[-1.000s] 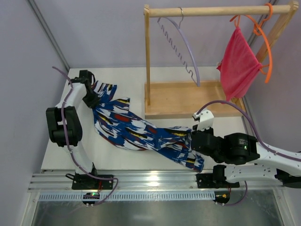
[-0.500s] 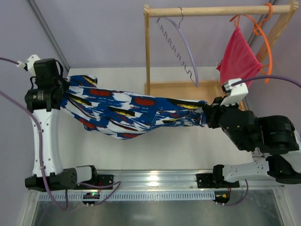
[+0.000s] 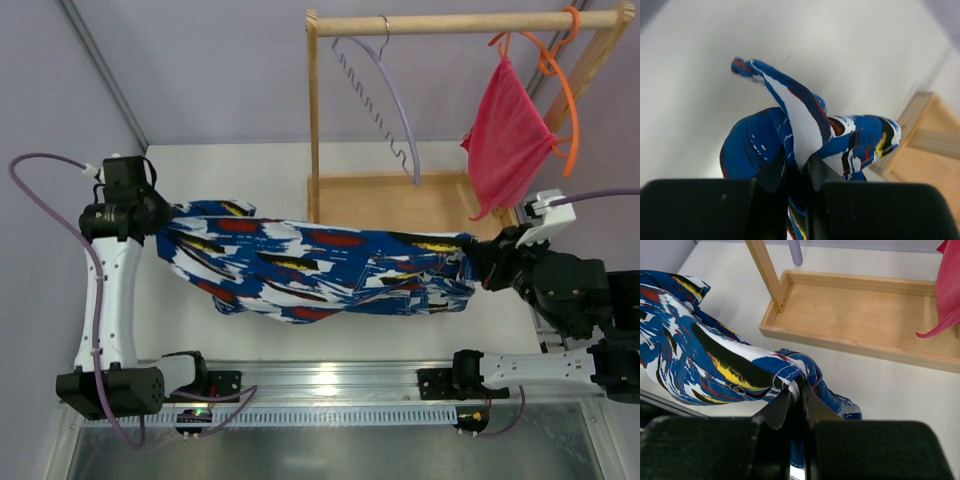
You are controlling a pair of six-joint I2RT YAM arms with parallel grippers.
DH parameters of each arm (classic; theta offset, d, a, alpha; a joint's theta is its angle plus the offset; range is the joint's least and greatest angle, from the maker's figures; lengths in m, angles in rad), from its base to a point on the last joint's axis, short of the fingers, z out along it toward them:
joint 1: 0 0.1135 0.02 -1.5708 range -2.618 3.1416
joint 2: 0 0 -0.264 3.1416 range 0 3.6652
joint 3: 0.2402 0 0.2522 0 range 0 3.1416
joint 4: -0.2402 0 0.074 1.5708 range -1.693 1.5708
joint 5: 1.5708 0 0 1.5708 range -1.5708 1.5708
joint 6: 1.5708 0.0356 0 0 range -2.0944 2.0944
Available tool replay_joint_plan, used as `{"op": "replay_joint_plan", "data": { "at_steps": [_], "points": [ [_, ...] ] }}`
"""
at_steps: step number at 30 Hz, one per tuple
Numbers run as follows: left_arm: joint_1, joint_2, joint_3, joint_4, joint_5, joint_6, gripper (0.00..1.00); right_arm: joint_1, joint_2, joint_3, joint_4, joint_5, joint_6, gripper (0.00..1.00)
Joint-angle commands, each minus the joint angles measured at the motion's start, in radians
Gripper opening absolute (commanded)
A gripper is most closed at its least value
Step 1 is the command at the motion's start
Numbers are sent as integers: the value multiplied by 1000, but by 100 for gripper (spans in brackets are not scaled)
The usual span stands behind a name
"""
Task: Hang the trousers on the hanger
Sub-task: Fold the trousers
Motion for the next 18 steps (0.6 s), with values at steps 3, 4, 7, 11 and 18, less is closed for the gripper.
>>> {"op": "replay_joint_plan", "data": {
  "at_steps": [3,4,7,11,18],
  "points": [
    [8,96,-228,141,160,-39,19,-2,-29,-218,121,-53,41,4],
    [8,110,-275,180,170,-44,25,-2,-32,-253,152,-89,46,4],
    [8,179,-276,179,158,-39,46,-3,-34,-350,154,-122,84,4],
    [19,233,-216,155,59,-10,72,-2,-52,-391,99,-113,144,4],
    [73,399,-103,147,105,25,75,-2,-139,-419,75,-93,170,4]
  ]
}}
